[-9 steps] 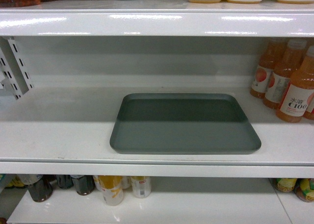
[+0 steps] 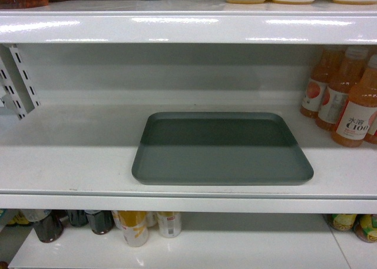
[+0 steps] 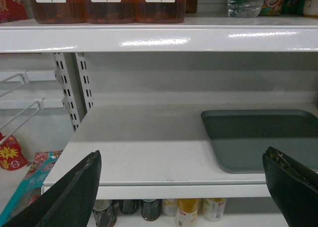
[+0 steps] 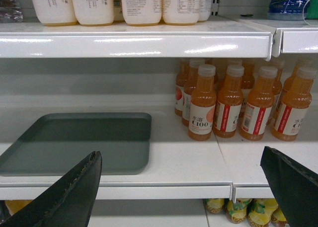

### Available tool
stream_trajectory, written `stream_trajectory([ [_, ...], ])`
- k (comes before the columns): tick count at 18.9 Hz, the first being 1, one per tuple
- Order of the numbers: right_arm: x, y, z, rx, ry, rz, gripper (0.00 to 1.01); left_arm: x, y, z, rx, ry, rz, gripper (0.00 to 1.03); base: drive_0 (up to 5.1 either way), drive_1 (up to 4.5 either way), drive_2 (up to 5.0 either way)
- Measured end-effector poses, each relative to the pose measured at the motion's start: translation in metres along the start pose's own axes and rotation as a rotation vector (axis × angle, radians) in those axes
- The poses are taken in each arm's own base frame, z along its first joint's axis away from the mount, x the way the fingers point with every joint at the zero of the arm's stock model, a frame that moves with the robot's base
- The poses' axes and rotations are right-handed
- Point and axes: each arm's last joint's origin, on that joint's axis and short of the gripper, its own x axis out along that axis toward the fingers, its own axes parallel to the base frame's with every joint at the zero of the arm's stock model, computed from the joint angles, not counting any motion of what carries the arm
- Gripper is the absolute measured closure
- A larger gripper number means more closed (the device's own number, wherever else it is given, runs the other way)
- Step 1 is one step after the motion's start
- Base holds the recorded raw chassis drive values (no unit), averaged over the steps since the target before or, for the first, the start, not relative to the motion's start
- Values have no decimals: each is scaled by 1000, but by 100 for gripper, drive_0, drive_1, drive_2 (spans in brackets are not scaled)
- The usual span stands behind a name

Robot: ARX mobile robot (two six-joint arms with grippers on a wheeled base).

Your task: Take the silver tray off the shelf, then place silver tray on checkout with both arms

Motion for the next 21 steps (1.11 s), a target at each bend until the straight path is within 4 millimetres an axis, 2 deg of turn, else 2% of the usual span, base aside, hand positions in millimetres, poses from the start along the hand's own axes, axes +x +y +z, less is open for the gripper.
stream_trajectory([
  [21,0,0,0,0,0,0,3,0,0,0,0,0,0,5,0,0,0],
])
